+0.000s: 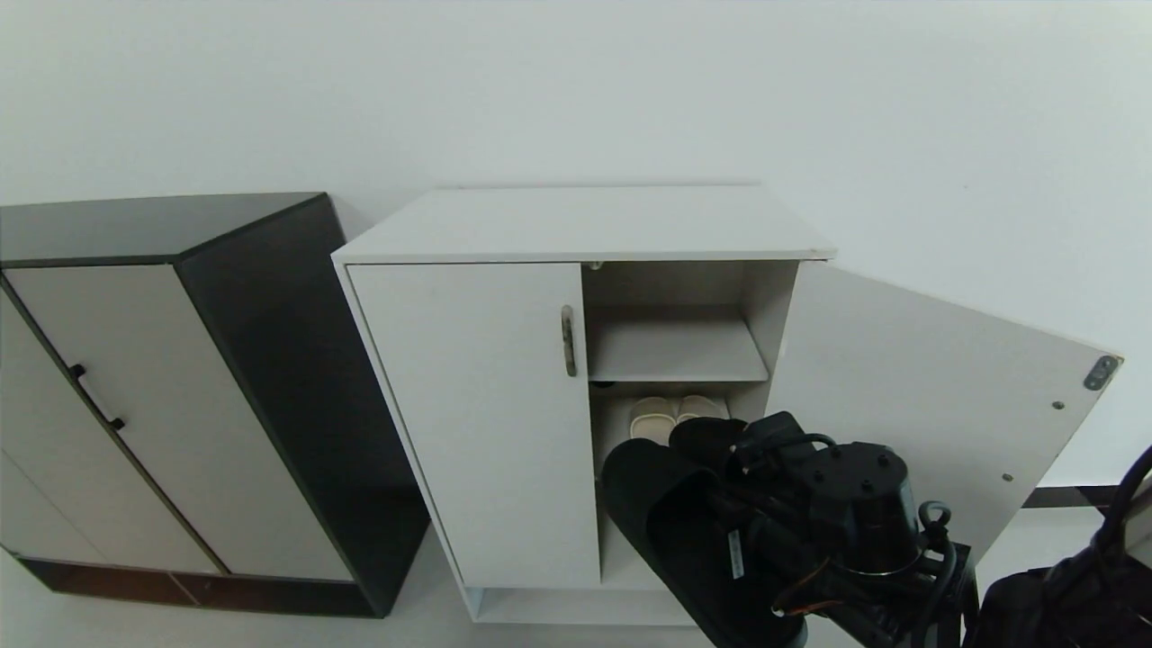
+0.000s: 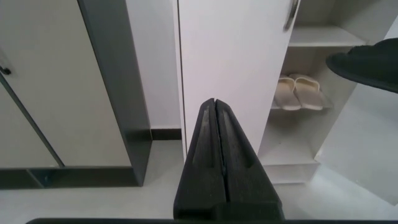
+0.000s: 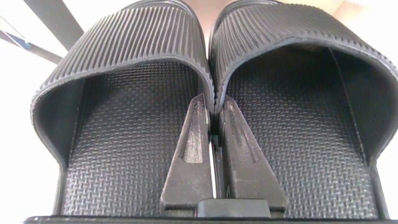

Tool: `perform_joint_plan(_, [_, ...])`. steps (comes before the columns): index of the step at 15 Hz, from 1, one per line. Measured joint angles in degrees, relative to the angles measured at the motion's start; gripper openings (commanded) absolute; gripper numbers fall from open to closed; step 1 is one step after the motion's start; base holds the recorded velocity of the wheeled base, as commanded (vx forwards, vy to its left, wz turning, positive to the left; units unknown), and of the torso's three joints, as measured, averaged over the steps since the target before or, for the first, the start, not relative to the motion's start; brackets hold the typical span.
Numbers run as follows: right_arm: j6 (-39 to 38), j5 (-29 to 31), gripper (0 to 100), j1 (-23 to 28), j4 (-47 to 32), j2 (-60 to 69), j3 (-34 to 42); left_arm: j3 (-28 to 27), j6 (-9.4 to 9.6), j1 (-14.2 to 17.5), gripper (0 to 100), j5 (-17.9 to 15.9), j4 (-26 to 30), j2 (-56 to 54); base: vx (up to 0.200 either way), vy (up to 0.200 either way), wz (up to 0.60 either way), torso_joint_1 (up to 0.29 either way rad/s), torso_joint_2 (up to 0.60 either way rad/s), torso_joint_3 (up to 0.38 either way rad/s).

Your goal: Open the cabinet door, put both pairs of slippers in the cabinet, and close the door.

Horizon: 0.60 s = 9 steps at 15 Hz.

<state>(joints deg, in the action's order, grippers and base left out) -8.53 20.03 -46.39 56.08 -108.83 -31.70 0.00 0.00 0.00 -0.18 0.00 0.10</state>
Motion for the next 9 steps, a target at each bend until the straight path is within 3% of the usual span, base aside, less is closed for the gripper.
perform_joint_plan(9, [0.7,0.0,0,0.0,4.2,-1.9,0.7,0.0,0.00,0.0,0,0.0,0.0,0.0,0.000,0.000,0.00,-0.100,0.46,0.353])
